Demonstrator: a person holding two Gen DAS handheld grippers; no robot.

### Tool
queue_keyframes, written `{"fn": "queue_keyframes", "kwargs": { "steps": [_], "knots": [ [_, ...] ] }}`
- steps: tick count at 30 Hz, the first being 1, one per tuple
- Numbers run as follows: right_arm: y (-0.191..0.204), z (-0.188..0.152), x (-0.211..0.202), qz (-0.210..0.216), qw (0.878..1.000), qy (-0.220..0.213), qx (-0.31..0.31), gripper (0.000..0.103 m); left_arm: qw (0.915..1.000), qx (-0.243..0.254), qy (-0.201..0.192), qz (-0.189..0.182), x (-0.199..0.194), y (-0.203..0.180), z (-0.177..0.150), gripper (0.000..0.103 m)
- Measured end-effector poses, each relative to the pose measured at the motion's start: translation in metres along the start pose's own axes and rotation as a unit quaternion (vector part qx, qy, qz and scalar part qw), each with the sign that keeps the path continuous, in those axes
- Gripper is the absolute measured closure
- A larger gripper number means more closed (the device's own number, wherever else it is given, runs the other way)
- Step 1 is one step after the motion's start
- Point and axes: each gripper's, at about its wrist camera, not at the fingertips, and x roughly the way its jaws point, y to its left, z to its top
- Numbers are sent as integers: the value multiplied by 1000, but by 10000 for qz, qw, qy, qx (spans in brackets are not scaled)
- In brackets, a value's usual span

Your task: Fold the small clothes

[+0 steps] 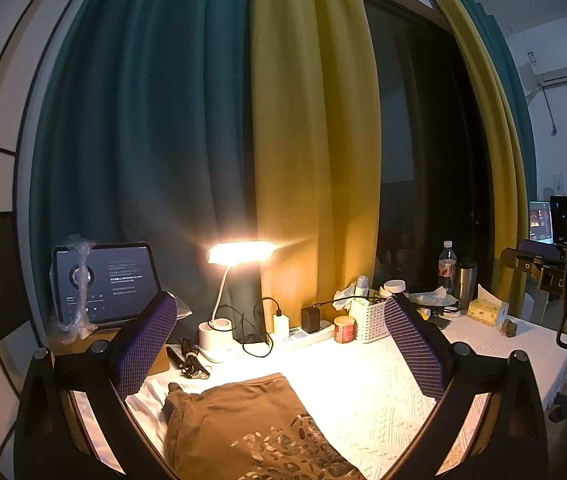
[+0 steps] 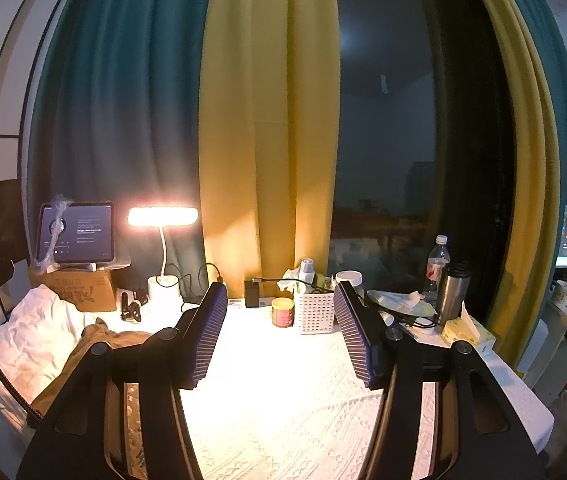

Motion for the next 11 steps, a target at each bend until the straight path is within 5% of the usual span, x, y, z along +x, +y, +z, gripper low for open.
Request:
{"fn": "queue_keyframes", "kwargs": {
  "steps": [11],
  "knots": [
    [-1,-1,0,-14,10000,13,7,44,10000,-34,49,-48,0,-3,0,1]
  ]
}}
